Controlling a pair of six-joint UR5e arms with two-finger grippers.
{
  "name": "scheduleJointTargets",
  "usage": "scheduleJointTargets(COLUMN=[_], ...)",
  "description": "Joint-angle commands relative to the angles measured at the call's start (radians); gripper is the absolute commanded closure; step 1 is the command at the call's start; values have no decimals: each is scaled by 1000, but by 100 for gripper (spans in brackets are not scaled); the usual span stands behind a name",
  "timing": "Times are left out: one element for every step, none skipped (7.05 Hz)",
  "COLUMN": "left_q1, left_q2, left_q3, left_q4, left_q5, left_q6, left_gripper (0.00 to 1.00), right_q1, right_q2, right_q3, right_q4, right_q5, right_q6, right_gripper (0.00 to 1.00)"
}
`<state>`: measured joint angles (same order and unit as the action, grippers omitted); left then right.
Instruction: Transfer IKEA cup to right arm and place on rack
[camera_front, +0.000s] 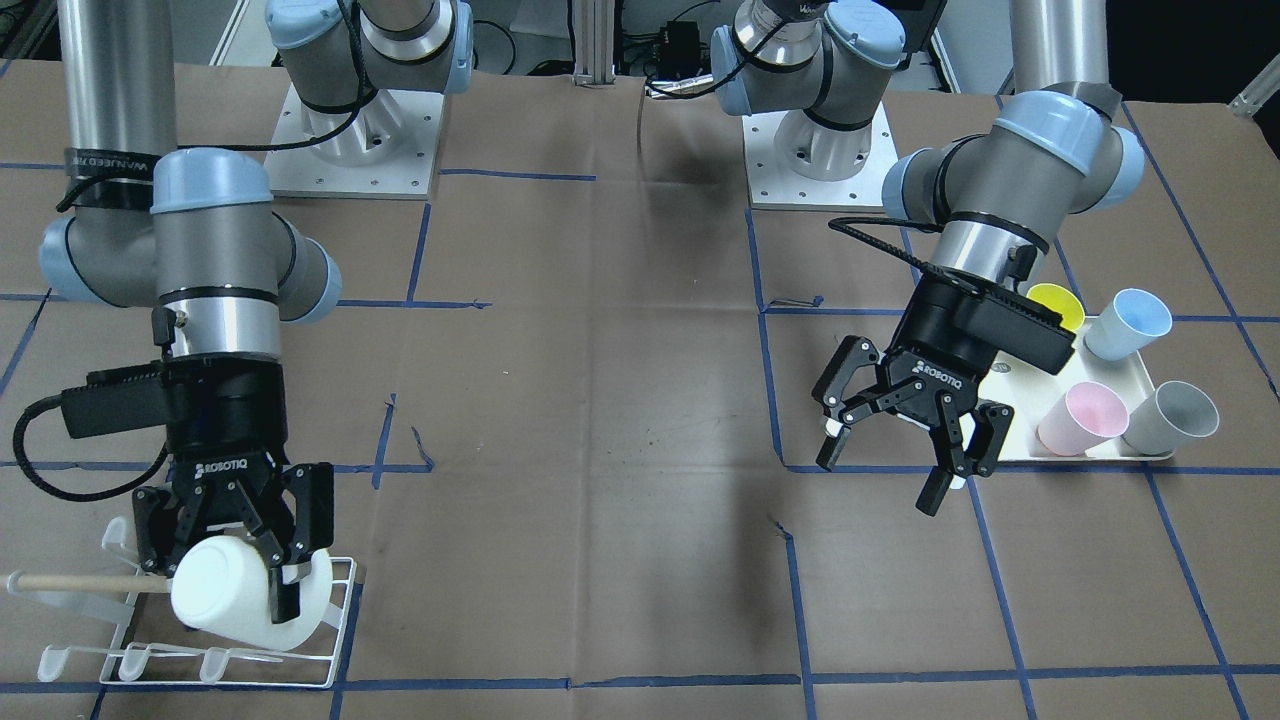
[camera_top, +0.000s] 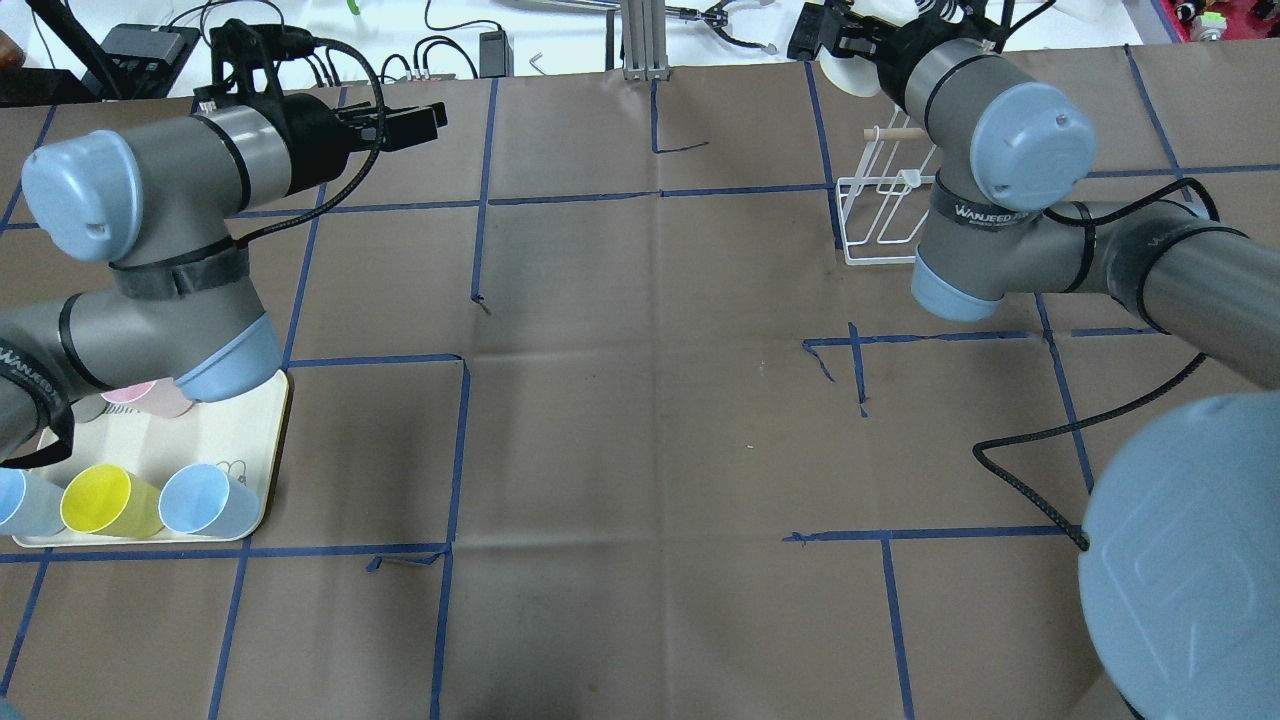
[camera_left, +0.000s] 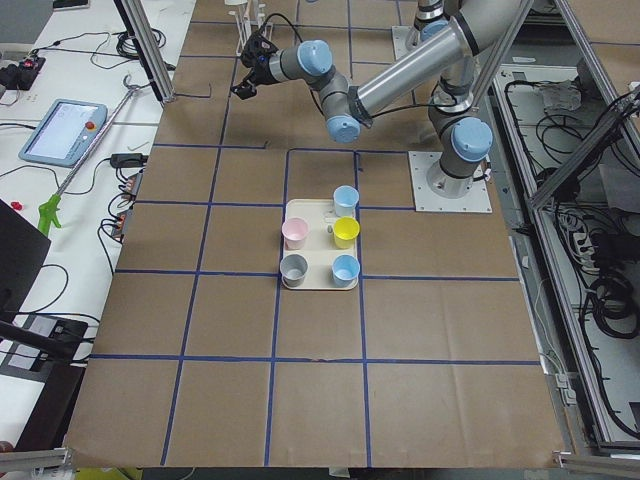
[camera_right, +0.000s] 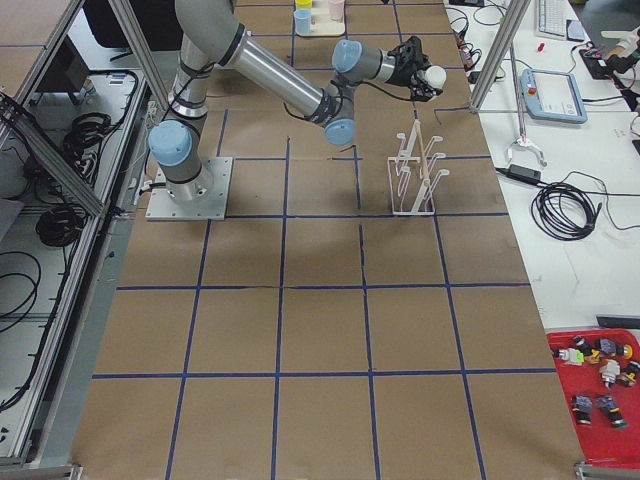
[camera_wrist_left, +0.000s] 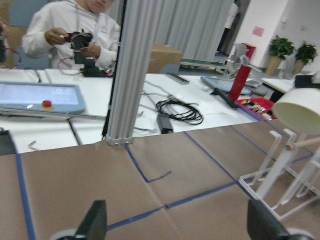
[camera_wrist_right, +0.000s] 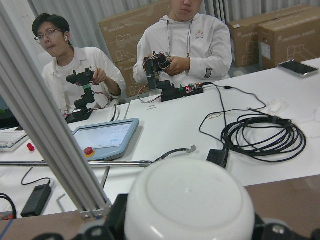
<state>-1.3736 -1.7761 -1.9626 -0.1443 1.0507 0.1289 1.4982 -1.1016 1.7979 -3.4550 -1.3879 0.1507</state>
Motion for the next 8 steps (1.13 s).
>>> scheduleJointTargets(left_q1=[-33,-79,-117,-127,-127,-125,-127,-128], left_q2=[26,41,61,81,116,162,188,219], left_q3=[114,172,244,308,347,373,381,351], left_q4=[-342,-501,-714,-949,-1115,-1276,-1378,-1421], left_q5=[209,335,435,455,456,469,518,517], left_q6=[0,0,0,0,0,0,0,0], left_gripper=[1,1,1,1,0,0,0,0], right_q1=[-48,-52,-52,-52,-52,-53,-56,-64], right_q2=[72,88,97,109,126,138,144,144], right_q3=[-86,-86,-80,-77,-77,-71,-39,-8], right_q4=[-1,-1,-1,-6,-10,-33,-51,-52], right_q5=[-11,-11,-14,-13,-13,-13,-11,-11], right_q6=[-161,-234,-271,-270,-270,-264,-263,-263], right_gripper=[83,83,83,83,83,82,81,75])
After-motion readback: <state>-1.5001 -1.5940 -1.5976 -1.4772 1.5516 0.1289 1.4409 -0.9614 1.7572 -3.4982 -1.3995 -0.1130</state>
